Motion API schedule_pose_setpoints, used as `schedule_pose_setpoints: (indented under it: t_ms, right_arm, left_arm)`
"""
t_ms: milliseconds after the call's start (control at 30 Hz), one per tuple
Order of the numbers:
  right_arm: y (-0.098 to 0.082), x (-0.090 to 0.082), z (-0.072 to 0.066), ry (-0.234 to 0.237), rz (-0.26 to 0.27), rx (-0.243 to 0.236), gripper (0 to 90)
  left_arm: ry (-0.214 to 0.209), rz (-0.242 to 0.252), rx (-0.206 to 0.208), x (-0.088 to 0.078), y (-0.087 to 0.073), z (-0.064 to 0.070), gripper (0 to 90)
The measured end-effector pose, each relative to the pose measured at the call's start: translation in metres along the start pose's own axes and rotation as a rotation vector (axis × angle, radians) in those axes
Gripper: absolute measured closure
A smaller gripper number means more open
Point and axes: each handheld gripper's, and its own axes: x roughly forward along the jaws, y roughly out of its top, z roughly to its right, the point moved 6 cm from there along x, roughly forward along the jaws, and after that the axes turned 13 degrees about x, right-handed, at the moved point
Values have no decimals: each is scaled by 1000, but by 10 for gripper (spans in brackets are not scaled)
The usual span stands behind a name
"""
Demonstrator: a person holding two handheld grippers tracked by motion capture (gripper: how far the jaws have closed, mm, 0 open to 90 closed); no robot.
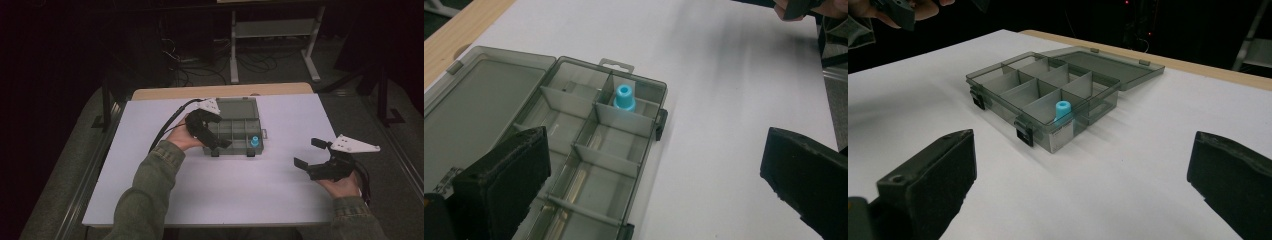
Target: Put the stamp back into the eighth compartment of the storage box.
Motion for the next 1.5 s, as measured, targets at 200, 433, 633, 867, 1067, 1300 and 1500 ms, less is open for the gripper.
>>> schedule_pose_setpoints:
  t_ms: [200,433,633,867,1067,1300,1500]
  right_arm:
    - [0,0,0,-1,-2,1,0]
    - [-1,2,0,-3,-8,-3,0]
    - [-1,3,0,-4,-10,0,0]
    - [-1,3,0,-6,-10,-1,0]
    - [-2,4,-1,-6,-14,-3,0]
    - [-2,4,0,-7,-14,-3,0]
    - [-2,6,-1,-8,-17,-5,0]
  left_arm:
    - [35,17,-23,-13,-12,-2,0]
    - [74,56,-56,-30,-26,-2,0]
    - [101,83,-75,-41,-38,-2,0]
    - [145,128,-95,-54,-49,-2,0]
    - [178,149,-119,-62,-63,-1,0]
    - [217,169,-143,-72,-77,0,0]
    - [255,187,-170,-82,-91,-1,0]
